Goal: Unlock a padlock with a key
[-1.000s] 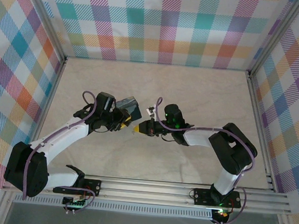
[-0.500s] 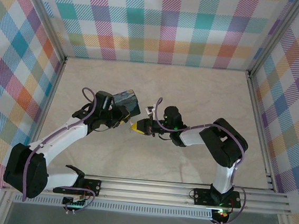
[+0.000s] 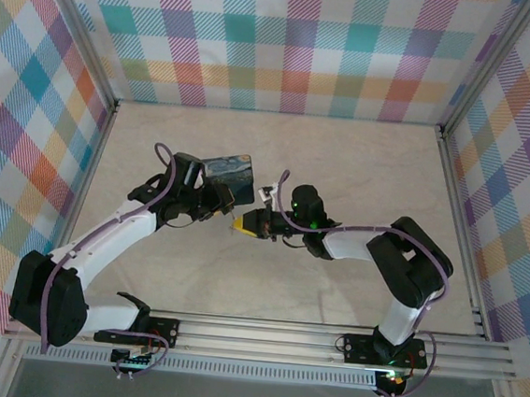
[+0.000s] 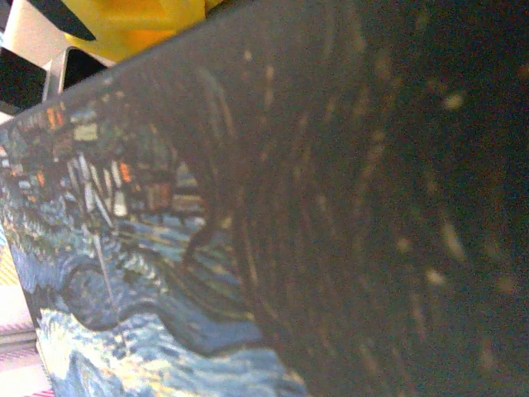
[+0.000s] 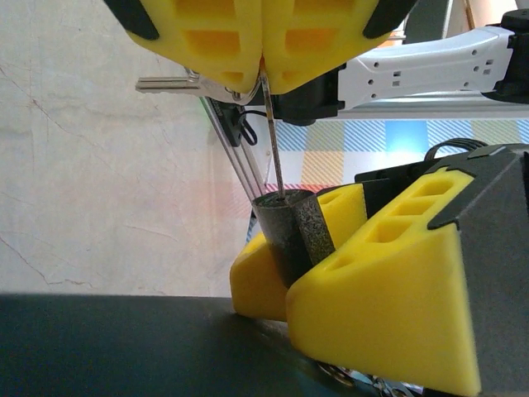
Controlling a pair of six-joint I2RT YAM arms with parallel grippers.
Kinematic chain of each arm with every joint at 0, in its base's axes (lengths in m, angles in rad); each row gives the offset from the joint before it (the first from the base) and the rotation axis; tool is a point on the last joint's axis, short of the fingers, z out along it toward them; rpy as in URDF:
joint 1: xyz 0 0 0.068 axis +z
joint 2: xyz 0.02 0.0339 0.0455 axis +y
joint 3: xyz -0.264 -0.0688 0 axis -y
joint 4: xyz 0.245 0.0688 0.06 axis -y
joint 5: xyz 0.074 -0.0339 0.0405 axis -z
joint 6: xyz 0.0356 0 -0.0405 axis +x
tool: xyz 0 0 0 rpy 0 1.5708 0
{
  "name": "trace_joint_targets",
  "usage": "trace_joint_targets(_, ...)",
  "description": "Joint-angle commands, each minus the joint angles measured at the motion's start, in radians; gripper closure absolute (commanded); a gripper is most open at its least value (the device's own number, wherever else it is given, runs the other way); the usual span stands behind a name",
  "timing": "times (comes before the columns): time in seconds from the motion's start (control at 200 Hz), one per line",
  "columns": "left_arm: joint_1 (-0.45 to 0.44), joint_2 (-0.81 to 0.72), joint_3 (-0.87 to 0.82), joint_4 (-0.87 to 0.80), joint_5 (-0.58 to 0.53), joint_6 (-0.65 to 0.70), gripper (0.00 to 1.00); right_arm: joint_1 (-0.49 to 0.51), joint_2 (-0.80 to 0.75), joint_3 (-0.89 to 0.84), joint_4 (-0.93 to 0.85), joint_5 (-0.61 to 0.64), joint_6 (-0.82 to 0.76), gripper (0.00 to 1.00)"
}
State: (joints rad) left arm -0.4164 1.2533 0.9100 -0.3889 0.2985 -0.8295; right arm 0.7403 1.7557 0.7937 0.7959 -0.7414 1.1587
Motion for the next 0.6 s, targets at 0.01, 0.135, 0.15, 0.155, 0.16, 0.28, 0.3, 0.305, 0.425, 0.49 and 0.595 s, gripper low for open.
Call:
trace_joint_targets(0.01,-0.020,-0.010,0.008,-0.085,0.036,0.083,0.95,0.004,-0.049,0.067,0.024,0.015,-0.058,1.00)
trace_joint_targets(0.135,-0.025,-0.001,0.002,-0.060,0.052,0.069,0.95,0.021,-0.041,0.087,0.010,0.018,-0.060,1.00)
trace_joint_targets(0.15,-0.027,0.000,0.004,-0.061,0.054,0.069,0.95,0.025,-0.041,0.089,0.007,0.019,-0.062,1.00)
trace_joint_targets(0.155,-0.027,0.001,0.005,-0.061,0.054,0.070,0.95,0.025,-0.042,0.090,0.004,0.019,-0.062,1.00)
trace_joint_targets(0.16,-0.028,0.001,0.006,-0.062,0.053,0.070,0.95,0.025,-0.042,0.091,0.001,0.019,-0.063,1.00)
trace_joint_targets(0.28,-0.030,0.004,0.027,-0.093,0.044,0.081,0.95,0.027,-0.056,0.099,-0.053,0.034,-0.072,1.00)
trace_joint_targets(0.3,-0.030,0.004,0.032,-0.099,0.042,0.078,0.95,0.026,-0.061,0.102,-0.078,0.038,-0.081,1.00)
trace_joint_targets(0.305,-0.029,0.004,0.033,-0.100,0.043,0.077,0.95,0.027,-0.063,0.103,-0.086,0.039,-0.082,1.00)
trace_joint_targets(0.425,-0.005,0.010,0.038,-0.123,0.064,0.006,0.95,0.035,-0.127,0.127,-0.394,0.108,-0.214,1.00)
trace_joint_targets(0.49,0.008,0.002,0.031,-0.127,0.065,-0.052,0.95,0.039,-0.153,0.111,-0.491,0.132,-0.251,1.00)
trace_joint_targets(0.595,0.024,-0.021,0.017,-0.101,0.061,-0.132,0.95,0.037,-0.186,0.062,-0.500,0.127,-0.257,1.00)
